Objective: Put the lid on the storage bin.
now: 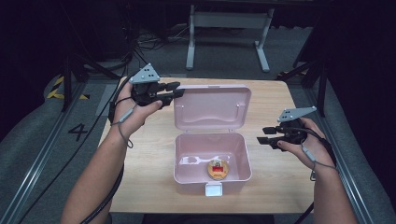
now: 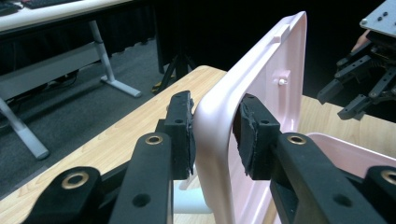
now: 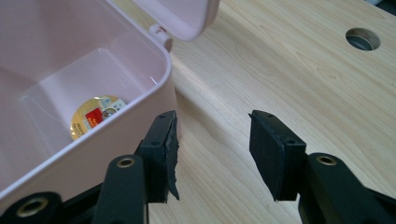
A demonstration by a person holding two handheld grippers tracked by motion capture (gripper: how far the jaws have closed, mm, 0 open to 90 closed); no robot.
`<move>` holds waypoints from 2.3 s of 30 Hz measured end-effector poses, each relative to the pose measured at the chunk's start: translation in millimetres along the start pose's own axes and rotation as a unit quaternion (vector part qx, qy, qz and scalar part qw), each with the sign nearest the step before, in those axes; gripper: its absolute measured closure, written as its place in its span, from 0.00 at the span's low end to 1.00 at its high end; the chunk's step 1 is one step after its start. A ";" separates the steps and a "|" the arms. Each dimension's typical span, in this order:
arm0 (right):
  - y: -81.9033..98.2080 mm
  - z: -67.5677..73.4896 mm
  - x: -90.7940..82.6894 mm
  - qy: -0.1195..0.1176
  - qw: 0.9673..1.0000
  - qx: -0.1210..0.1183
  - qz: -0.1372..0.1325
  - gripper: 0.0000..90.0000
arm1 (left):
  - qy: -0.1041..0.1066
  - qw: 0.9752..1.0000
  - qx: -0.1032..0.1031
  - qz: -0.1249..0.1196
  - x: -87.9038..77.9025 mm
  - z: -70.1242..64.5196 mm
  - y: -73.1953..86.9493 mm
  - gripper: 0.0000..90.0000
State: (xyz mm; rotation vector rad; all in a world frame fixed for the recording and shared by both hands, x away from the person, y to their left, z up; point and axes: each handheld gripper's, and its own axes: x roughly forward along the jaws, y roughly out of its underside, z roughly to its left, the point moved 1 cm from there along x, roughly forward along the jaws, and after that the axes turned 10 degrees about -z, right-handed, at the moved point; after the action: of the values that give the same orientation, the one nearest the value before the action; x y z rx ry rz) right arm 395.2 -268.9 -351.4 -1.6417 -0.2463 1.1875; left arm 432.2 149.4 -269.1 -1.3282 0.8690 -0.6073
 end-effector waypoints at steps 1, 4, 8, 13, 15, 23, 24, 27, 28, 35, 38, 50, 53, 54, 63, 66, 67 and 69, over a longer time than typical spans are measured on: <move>-0.8 1.6 -0.6 -0.006 1.000 0.002 -0.001 0.60 | 0.002 1.000 0.001 -0.002 -1.4 -1.3 0.1 0.75; -4.7 8.3 -3.0 -0.026 1.000 0.010 -0.007 0.63 | 0.005 1.000 0.001 -0.009 -3.8 -5.0 1.3 0.75; -8.2 16.4 -7.3 -0.033 0.999 0.020 0.000 0.68 | 0.011 1.000 -0.002 -0.022 -8.4 -9.4 5.0 0.73; -12.9 24.7 -11.7 -0.040 0.999 0.018 -0.004 0.75 | 0.010 1.000 0.014 -0.023 -13.4 -19.4 5.2 0.73; -13.8 26.1 -12.5 -0.040 0.999 0.015 -0.006 0.77 | 0.010 1.000 0.018 -0.022 -14.7 -21.2 4.8 0.73; -20.6 34.4 -16.8 -0.052 0.998 0.011 -0.023 0.96 | 0.027 0.999 0.008 -0.027 -23.2 -31.2 10.5 0.71; -21.5 34.8 -17.9 -0.051 0.998 0.009 -0.028 0.98 | 0.029 0.999 0.011 -0.027 -24.5 -32.1 11.0 0.71; -23.1 36.0 -20.4 -0.052 0.998 0.008 -0.035 1.00 | 0.030 0.999 0.011 -0.025 -26.7 -37.2 12.1 0.70; -24.0 36.9 -21.8 -0.054 0.998 0.008 -0.041 1.00 | 0.029 0.999 0.010 -0.026 -27.0 -39.0 12.3 0.70; -26.2 39.6 -22.7 -0.053 0.997 0.006 -0.055 1.00 | 0.026 0.999 0.021 -0.020 -30.6 -47.5 13.9 0.69; -27.4 41.7 -22.5 -0.057 0.997 0.004 -0.059 1.00 | 0.028 0.999 0.025 -0.018 -31.6 -49.3 14.8 0.68; -29.3 45.2 -23.6 -0.065 0.995 0.004 -0.077 1.00 | 0.054 0.999 0.010 -0.002 -37.5 -56.1 20.0 0.61; -30.4 44.4 -23.3 -0.064 0.994 0.006 -0.083 1.00 | 0.048 0.999 0.019 0.006 -40.7 -60.0 19.8 0.61; -30.8 43.7 -22.8 -0.067 0.994 0.006 -0.084 1.00 | 0.048 0.999 0.019 0.008 -41.7 -61.1 19.7 0.60; -36.7 44.3 -16.3 -0.077 0.993 0.002 -0.090 1.00 | 0.060 0.998 -0.005 0.026 -54.9 -64.5 24.3 0.53; -37.5 44.2 -15.7 -0.079 0.993 0.002 -0.091 1.00 | 0.050 0.998 0.000 0.034 -60.2 -64.1 25.9 0.51; -38.0 43.9 -15.4 -0.079 0.993 0.001 -0.092 1.00 | 0.047 0.998 -0.002 0.041 -63.3 -63.5 27.3 0.51; -38.8 42.7 -14.8 -0.078 0.993 0.003 -0.094 1.00 | 0.043 0.998 -0.006 0.050 -69.2 -61.0 30.6 0.50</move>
State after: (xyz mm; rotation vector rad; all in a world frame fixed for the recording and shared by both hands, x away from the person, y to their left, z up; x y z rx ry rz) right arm 369.0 -235.6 -309.4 -1.4873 -0.4854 1.1711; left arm 340.3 175.5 -286.8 -1.2676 1.0050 -0.5851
